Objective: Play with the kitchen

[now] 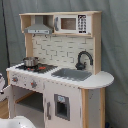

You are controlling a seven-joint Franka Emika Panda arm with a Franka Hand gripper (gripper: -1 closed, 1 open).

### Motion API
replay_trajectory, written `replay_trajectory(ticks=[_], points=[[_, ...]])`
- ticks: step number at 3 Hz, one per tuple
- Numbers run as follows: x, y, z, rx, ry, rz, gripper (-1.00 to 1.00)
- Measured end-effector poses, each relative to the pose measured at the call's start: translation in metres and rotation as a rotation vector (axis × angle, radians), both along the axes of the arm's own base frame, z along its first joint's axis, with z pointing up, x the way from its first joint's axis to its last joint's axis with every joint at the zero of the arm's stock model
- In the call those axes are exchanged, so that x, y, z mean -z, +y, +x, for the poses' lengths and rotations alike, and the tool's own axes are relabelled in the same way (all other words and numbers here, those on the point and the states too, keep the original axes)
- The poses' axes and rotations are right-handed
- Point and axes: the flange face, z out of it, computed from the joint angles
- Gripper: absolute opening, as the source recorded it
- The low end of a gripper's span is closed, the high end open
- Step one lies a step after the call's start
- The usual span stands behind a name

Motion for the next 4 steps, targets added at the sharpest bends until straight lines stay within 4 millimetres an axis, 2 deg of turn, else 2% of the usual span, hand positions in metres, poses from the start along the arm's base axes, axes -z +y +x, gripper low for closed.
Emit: replay_trajectory(ticks=[4], points=[[-0.066, -0.025, -0.013, 0.066, -0.191, -0.284, 1.0]])
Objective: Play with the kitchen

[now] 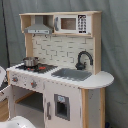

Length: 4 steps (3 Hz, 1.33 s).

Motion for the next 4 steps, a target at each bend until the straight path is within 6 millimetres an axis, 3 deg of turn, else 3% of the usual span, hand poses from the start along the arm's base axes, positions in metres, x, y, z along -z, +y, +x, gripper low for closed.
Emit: replay_trajectory(ticks=[2, 4], points=[[-0.026, 0.01, -0.02, 0.016, -0.128, -0.189, 1.0], [-0.034, 0.033, -0.041, -0.005, -0.265, -0.384, 1.0]])
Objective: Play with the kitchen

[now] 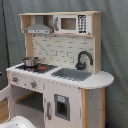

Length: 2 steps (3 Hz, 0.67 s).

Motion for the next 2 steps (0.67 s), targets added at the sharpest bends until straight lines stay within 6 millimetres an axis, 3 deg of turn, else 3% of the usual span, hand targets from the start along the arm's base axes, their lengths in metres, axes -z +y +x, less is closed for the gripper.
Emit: replay_trajectory(ticks=[2], points=[[0.008, 0.033, -0.012, -0.046, -0.157, -0.219, 1.0]])
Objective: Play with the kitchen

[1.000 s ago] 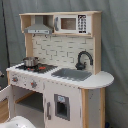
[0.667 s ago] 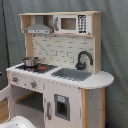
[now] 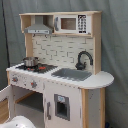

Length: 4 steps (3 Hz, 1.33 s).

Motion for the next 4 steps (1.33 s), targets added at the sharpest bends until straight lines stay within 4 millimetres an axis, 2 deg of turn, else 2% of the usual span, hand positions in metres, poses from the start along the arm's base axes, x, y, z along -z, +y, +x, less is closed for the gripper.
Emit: replay_trajectory(ticks=[2, 4], points=[[0.01, 0.038, -0.002, -0.088, -0.159, -0.204, 1.0], [0.037, 0.076, 0.001, -0.254, -0.262, -0.32, 1.0]])
